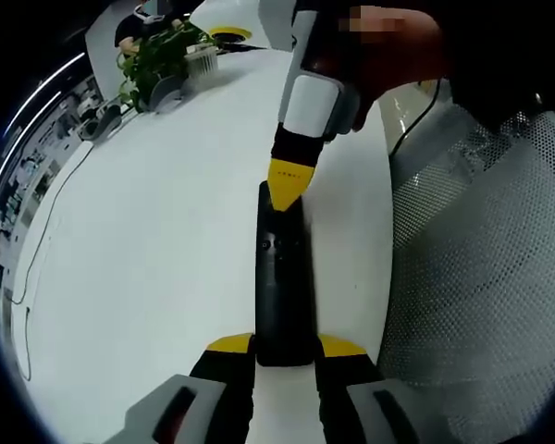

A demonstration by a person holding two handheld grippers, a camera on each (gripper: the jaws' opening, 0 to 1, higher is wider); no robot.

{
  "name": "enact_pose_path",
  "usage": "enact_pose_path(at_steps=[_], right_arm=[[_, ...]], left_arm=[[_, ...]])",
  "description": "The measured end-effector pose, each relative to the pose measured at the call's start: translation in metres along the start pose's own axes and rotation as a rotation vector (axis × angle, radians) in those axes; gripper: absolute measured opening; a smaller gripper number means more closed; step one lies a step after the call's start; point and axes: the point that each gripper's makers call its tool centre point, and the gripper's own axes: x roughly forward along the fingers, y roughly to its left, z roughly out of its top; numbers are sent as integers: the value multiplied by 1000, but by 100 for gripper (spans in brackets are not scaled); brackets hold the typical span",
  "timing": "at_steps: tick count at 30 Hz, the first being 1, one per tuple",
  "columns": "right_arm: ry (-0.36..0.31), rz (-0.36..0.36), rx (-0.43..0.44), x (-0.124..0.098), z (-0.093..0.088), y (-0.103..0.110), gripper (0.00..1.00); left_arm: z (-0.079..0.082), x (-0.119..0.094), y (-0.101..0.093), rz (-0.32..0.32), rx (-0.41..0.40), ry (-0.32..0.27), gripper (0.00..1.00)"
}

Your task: Press the specified remote control buttons in sequence, fully releasing each button before pressing the next.

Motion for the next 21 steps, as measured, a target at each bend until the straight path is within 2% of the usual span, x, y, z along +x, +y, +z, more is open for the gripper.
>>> enact_pose_path(at_steps=[15, 21], right_arm=[[-23, 6, 12, -1, 0, 0, 0], [-29, -5, -24, -1, -1, 0, 0]], left_arm=[[0, 0, 0, 2, -1, 1, 25], [0, 0, 0, 0, 4, 3, 25]])
